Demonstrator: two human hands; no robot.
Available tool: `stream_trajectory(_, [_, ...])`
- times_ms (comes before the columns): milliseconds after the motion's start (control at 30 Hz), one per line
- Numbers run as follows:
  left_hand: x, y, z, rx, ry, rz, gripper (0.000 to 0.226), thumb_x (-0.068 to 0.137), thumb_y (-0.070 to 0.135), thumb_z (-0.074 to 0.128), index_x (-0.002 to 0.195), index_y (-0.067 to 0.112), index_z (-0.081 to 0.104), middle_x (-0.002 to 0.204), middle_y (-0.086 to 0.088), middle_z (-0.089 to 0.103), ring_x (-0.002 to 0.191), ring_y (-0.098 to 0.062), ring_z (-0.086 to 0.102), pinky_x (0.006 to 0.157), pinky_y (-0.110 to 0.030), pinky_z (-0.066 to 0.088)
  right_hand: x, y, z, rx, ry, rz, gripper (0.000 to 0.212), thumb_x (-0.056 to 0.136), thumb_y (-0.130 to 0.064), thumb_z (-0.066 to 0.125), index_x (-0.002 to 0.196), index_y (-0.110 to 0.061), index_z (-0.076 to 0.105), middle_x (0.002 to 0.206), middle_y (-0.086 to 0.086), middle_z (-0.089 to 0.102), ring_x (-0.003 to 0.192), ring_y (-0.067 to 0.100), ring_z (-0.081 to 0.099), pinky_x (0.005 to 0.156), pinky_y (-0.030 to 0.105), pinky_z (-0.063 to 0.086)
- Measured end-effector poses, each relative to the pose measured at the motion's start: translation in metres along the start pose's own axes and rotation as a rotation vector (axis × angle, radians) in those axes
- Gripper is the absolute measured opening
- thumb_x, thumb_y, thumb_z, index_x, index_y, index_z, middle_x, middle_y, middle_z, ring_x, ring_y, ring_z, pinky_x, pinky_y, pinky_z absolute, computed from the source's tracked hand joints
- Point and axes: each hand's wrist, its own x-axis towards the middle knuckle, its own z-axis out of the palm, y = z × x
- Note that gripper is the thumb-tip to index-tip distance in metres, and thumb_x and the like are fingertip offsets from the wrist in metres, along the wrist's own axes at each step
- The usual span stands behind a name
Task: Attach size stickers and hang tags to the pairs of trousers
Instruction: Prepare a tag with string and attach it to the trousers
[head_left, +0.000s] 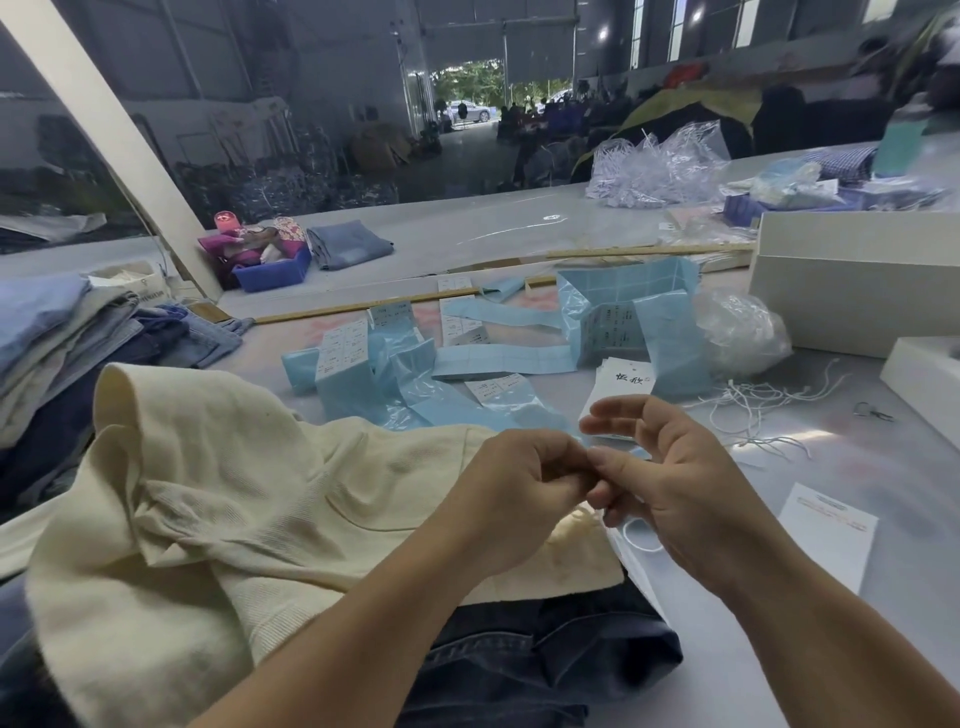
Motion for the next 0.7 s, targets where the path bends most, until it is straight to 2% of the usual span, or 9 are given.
stream_trajectory(67, [0.000, -0.004, 0.001, 0.090, 0.064, 0.018, 0.020, 0.091, 0.011, 0.064, 0.080, 0.026, 0.073, 0.067, 0.000, 0.069, 0.058, -0.008, 0.053, 0.058, -0.025, 0.043, 0.000, 0.000, 0.001, -0.011, 0.004, -0.005, 0.023, 0.087, 0.005, 0.064, 0.105, -0.009, 0.062, 0.107, 0.013, 0.063, 0.053, 0.020, 0.063, 0.048, 0.026, 0.051])
stream_trajectory(167, [-0.001, -0.007, -0.002, 0.233, 0.167, 0.048, 0.020, 0.090, 0.018, 0.065, 0.073, 0.029, 0.069, 0.061, 0.013, 0.063, 0.055, 0.000, 0.051, 0.054, -0.014, 0.040, 0.000, -0.002, 0.000, -0.031, 0.015, -0.016, 0.019, 0.086, 0.007, 0.064, 0.099, -0.007, 0.064, 0.090, 0.011, 0.063, 0.056, 0.022, 0.066, 0.051, 0.027, 0.054])
stream_trajectory(300, [-0.003, -0.011, -0.011, 0.219, 0.232, -0.002, 0.016, 0.091, 0.022, 0.066, 0.077, 0.027, 0.069, 0.070, 0.002, 0.068, 0.062, -0.010, 0.059, 0.060, -0.024, 0.048, -0.001, -0.003, -0.007, -0.076, 0.008, 0.030, 0.010, 0.086, 0.008, 0.063, 0.090, -0.001, 0.066, 0.066, 0.014, 0.065, 0.055, 0.027, 0.065, 0.050, 0.028, 0.055])
stream_trajectory(400, [-0.005, -0.012, -0.016, 0.206, 0.224, -0.024, 0.013, 0.091, 0.023, 0.068, 0.079, 0.027, 0.070, 0.074, 0.003, 0.070, 0.068, -0.012, 0.062, 0.064, -0.023, 0.050, -0.003, -0.002, -0.006, -0.080, -0.018, 0.058, 0.009, 0.087, 0.007, 0.063, 0.085, 0.000, 0.068, 0.063, 0.016, 0.065, 0.049, 0.024, 0.061, 0.044, 0.028, 0.052])
stream_trajectory(533, [-0.007, -0.012, -0.019, 0.014, 0.235, -0.040, 0.011, 0.092, 0.021, 0.067, 0.083, 0.022, 0.072, 0.070, 0.008, 0.068, 0.062, -0.003, 0.059, 0.060, -0.015, 0.048, -0.004, -0.001, -0.001, -0.057, 0.016, -0.025, 0.021, 0.084, 0.008, 0.064, 0.074, -0.008, 0.073, 0.064, 0.013, 0.067, 0.048, 0.021, 0.059, 0.043, 0.026, 0.049])
stream_trajectory(700, [-0.006, -0.003, -0.020, -0.323, 0.317, -0.027, 0.013, 0.094, 0.020, 0.063, 0.084, 0.014, 0.070, 0.081, 0.002, 0.074, 0.072, -0.008, 0.064, 0.067, -0.020, 0.053, -0.001, -0.006, 0.003, -0.044, 0.005, -0.136, 0.028, 0.085, 0.008, 0.064, 0.079, -0.017, 0.076, 0.060, 0.011, 0.063, 0.052, 0.021, 0.056, 0.049, 0.026, 0.050])
